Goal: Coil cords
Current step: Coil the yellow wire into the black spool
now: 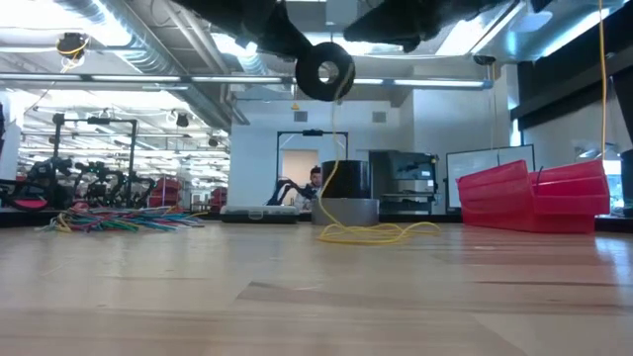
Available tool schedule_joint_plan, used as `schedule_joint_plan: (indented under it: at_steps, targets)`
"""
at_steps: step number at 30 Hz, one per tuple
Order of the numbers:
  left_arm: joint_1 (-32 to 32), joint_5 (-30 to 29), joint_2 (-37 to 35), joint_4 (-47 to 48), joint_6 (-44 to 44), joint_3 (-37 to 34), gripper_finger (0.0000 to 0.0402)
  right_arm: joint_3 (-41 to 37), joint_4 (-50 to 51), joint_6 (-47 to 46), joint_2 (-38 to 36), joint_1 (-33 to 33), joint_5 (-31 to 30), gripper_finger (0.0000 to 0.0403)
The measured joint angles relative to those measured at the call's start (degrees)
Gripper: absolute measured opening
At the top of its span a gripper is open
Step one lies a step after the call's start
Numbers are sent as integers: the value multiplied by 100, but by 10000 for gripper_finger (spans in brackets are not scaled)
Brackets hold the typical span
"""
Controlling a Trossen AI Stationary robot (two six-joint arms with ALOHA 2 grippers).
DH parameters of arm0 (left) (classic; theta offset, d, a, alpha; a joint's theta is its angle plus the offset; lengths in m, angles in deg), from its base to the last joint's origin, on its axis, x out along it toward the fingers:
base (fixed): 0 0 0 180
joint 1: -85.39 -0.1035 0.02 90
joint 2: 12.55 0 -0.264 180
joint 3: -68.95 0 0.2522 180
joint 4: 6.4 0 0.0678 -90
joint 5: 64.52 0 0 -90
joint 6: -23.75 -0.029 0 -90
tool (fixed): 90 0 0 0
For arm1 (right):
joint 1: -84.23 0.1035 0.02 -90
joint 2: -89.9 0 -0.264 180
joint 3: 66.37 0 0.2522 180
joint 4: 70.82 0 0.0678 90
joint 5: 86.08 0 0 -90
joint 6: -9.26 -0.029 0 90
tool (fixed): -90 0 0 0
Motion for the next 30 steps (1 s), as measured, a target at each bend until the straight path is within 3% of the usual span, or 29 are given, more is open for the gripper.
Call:
schedule_joint_plan:
  at_steps: [4,14,20,30]
  targets:
    - [-69,-2,42,-9,34,0,1,0,-506,-104,278,2,294,1]
    - [-96,6,74,-312,226,0,1,2,-1506,80,924,2,243,1]
    - [-98,628,74,-508,372,0,1,2,-1937,297,1222,2,54,1]
    - [-46,530,60,-830,441,-9,1,7,-1444,1485,1309,99,-52,6]
